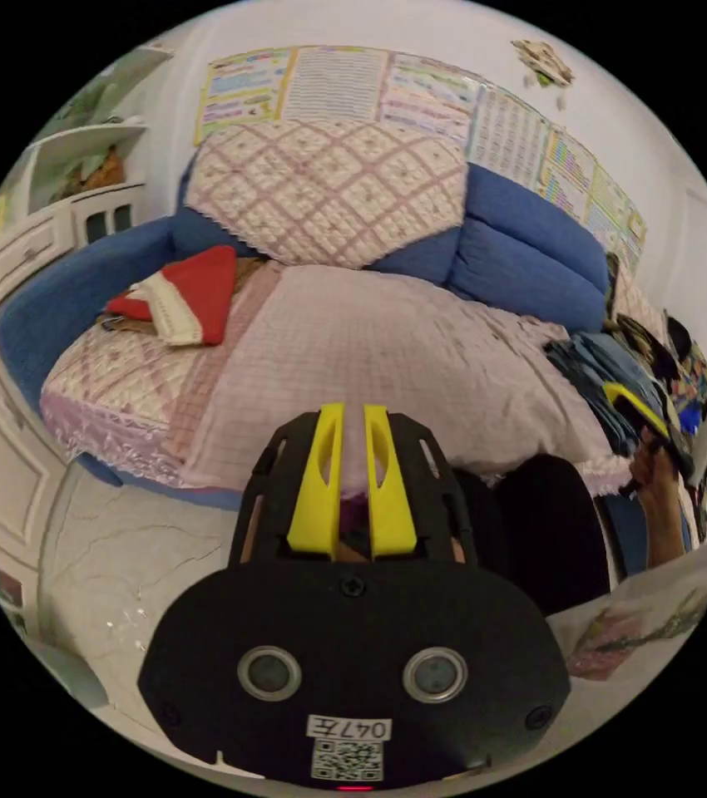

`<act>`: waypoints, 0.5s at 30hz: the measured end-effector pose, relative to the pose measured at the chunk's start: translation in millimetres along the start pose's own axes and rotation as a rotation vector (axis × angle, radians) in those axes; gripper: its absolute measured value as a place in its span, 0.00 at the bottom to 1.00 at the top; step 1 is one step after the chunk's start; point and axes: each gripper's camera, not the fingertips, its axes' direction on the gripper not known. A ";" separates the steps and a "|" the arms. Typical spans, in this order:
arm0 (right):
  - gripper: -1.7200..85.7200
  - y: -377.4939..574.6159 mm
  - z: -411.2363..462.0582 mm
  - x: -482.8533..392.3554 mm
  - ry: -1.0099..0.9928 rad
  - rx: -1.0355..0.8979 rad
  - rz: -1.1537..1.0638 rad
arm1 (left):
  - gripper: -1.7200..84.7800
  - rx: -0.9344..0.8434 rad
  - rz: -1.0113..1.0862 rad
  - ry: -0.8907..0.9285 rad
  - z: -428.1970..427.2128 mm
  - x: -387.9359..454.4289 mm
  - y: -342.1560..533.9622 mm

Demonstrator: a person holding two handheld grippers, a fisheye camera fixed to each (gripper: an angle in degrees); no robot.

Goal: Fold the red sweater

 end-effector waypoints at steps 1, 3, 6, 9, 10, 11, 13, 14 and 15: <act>0.01 -9.9 4.7 -2.2 -0.009 -0.022 -0.011 | 0.09 0.028 -0.055 -0.040 -9.2 -8.3 -8.0; 0.01 -26.0 12.5 -5.6 -0.019 -0.053 -0.032 | 0.10 0.071 -0.130 -0.104 -20.5 -20.1 -22.5; 0.01 -55.5 25.0 -9.7 -0.038 -0.099 -0.061 | 0.14 0.086 -0.220 -0.206 -25.6 -32.8 -53.7; 0.01 -85.6 33.5 -8.3 -0.059 -0.120 -0.061 | 0.19 0.022 -0.309 -0.237 -17.5 -40.5 -91.6; 0.01 -97.1 36.0 -6.6 -0.067 -0.123 -0.057 | 0.20 0.004 -0.363 -0.234 -13.8 -44.9 -103.2; 0.01 -102.6 37.2 -5.6 -0.070 -0.125 -0.057 | 0.20 0.000 -0.395 -0.230 -12.7 -47.4 -107.4; 0.01 -124.5 40.9 -0.7 -0.067 -0.135 -0.058 | 0.19 -0.051 -0.541 -0.160 -9.7 -58.4 -116.8; 0.01 -129.9 41.6 0.9 -0.065 -0.136 -0.058 | 0.18 -0.064 -0.571 -0.124 -11.0 -60.2 -117.9; 0.01 -140.4 42.7 4.4 -0.062 -0.140 -0.061 | 0.11 -0.071 -0.622 -0.088 -20.2 -59.5 -119.1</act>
